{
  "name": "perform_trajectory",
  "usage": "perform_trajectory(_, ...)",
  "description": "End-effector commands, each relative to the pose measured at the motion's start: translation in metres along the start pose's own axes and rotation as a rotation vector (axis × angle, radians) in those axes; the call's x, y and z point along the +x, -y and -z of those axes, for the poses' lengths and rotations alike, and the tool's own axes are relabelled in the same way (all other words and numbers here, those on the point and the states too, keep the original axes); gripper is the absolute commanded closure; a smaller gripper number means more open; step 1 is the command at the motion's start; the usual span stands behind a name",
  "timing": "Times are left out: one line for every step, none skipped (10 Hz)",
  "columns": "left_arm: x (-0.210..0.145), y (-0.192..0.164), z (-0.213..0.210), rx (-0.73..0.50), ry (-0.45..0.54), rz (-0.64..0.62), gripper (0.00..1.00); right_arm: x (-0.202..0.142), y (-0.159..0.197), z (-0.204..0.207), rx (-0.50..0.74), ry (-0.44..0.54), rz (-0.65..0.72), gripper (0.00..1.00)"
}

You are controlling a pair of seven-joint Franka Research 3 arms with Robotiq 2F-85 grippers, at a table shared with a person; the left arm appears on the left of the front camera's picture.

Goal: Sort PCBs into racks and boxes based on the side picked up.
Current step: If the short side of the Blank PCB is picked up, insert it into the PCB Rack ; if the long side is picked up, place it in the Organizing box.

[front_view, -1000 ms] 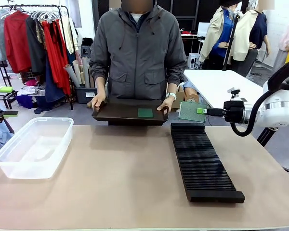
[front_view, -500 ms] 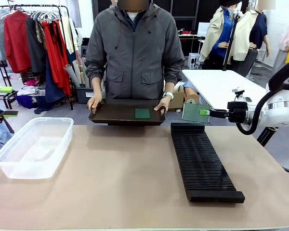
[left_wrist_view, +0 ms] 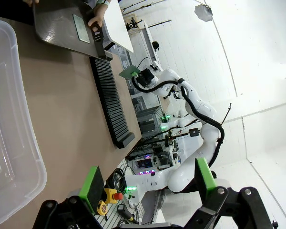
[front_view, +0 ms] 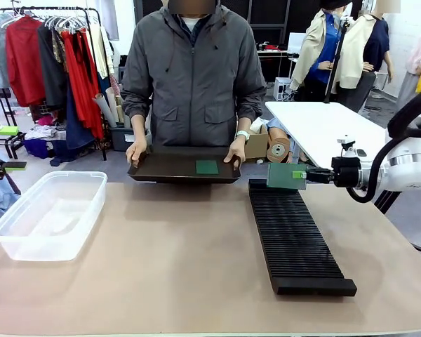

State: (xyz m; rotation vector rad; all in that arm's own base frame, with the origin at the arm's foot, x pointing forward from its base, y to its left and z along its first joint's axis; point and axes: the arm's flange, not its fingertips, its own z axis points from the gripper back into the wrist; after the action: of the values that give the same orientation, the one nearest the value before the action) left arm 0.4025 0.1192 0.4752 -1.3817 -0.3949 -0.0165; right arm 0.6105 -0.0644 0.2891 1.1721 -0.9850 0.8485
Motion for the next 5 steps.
perform_trajectory(-0.001,0.001,0.0,-0.006,0.001,-0.005,0.0,-0.008,0.009,0.001,-0.006,-0.043,-0.04,1.0)
perform_trajectory(-0.001,0.001,0.0,-0.006,0.001,-0.005,0.0,-0.016,0.011,0.002,-0.003,-0.054,-0.031,1.0)
perform_trajectory(-0.001,0.001,0.0,-0.006,0.001,-0.005,0.0,-0.022,0.013,0.002,0.0,-0.05,-0.031,1.0)
perform_trajectory(-0.001,0.001,0.0,-0.006,0.001,-0.005,0.0,-0.027,0.015,0.003,-0.017,-0.058,-0.044,1.0)
perform_trajectory(-0.001,0.001,0.0,-0.006,0.001,-0.005,0.0,-0.034,0.018,0.004,-0.013,-0.052,-0.042,1.0)
